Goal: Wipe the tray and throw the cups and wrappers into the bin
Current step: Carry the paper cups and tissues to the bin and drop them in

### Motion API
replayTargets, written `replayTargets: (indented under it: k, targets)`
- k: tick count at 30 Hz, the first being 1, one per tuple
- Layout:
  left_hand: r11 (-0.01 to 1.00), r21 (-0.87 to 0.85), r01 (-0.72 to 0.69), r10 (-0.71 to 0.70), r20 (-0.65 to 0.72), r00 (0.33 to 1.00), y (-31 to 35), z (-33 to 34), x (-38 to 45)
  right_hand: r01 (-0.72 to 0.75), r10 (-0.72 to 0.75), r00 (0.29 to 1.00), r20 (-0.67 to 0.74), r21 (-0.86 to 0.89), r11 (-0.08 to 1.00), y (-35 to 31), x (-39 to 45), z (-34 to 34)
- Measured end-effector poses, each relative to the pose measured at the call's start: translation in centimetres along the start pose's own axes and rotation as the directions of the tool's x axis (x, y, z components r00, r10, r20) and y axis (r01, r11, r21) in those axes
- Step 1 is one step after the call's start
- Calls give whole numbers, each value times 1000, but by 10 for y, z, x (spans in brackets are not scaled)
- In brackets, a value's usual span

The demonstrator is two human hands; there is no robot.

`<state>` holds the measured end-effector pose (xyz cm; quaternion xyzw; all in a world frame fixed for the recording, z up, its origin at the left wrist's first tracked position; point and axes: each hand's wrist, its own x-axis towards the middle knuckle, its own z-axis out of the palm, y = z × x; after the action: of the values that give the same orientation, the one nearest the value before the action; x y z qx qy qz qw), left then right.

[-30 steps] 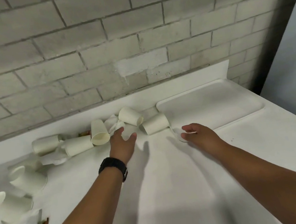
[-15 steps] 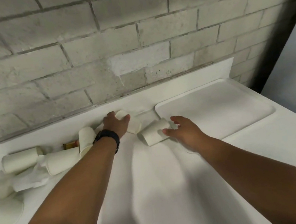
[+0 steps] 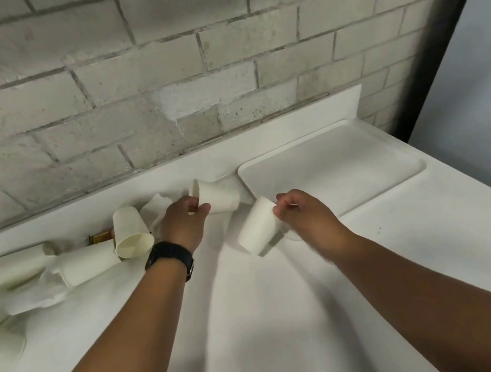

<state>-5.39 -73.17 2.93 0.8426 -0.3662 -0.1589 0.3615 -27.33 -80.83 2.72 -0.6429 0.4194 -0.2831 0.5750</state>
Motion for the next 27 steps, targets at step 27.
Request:
replayTargets:
  k: [27]
  targets:
    - [887,-413,-207,402,470,786,208,224,-271,54,205,928,-312,656,753,112,-243,-313]
